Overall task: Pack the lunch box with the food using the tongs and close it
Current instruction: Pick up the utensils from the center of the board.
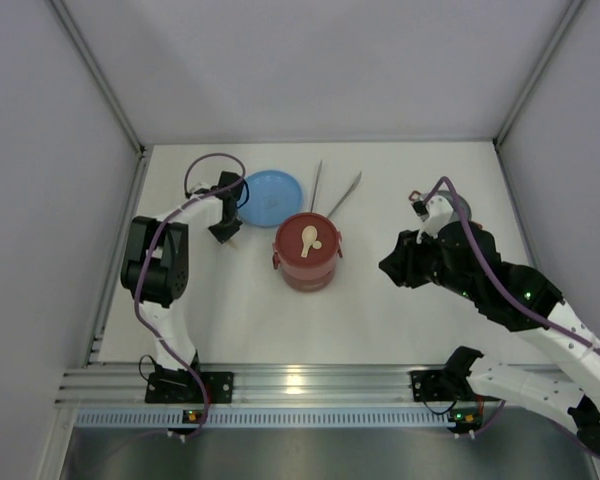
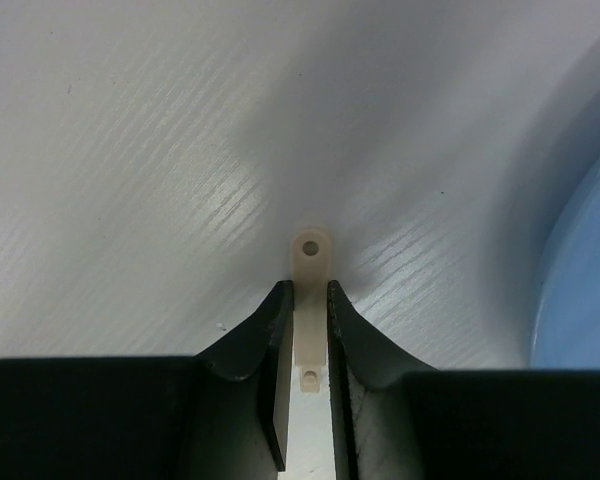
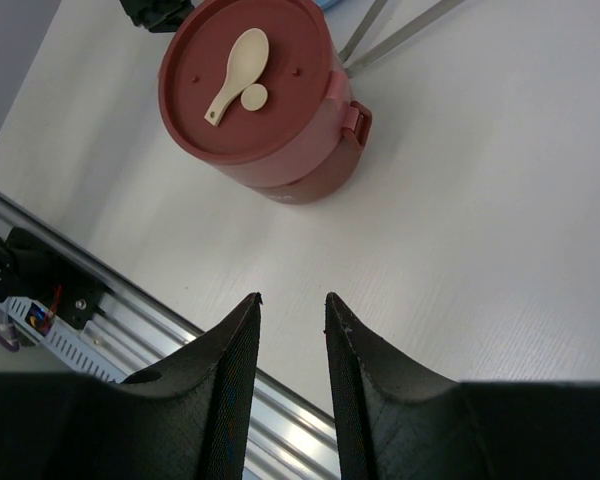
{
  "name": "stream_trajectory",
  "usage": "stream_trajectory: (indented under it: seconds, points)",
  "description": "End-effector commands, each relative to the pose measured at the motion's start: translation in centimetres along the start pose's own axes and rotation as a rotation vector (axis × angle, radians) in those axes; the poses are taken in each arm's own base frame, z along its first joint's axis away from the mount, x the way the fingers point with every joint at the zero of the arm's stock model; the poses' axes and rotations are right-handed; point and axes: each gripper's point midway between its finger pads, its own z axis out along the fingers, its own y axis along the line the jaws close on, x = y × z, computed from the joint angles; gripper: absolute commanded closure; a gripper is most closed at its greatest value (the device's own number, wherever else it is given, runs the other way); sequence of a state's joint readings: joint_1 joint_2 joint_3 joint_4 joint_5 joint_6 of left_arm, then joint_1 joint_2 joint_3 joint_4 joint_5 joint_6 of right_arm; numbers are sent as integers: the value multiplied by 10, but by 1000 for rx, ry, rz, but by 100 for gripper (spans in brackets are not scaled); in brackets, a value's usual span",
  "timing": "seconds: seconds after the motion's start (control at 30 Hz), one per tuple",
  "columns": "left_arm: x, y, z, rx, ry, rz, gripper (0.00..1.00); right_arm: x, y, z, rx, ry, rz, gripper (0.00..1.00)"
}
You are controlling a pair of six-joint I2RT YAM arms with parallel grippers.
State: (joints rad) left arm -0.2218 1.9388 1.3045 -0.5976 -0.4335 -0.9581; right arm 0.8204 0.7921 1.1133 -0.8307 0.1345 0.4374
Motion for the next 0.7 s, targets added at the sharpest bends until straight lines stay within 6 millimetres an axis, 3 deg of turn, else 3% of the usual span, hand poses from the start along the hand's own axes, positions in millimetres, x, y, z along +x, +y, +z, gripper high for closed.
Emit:
stream_trajectory:
  seconds: [0.0,0.33,0.53,0.67]
  points:
    - [-3,3,-15,30,21,13,100,-4,-2,-6,9,-4,-4,68]
    - [-39,-17,-86,239,-33,36,100,-11,1,-6,5,-12,-2,68]
    - [-47,-29,-146,417,-50,105,100,-13,3,-3,7,-8,-2,68]
    - [-50,-39,-204,529,-115,186,100,-13,3,-1,12,-5,-2,68]
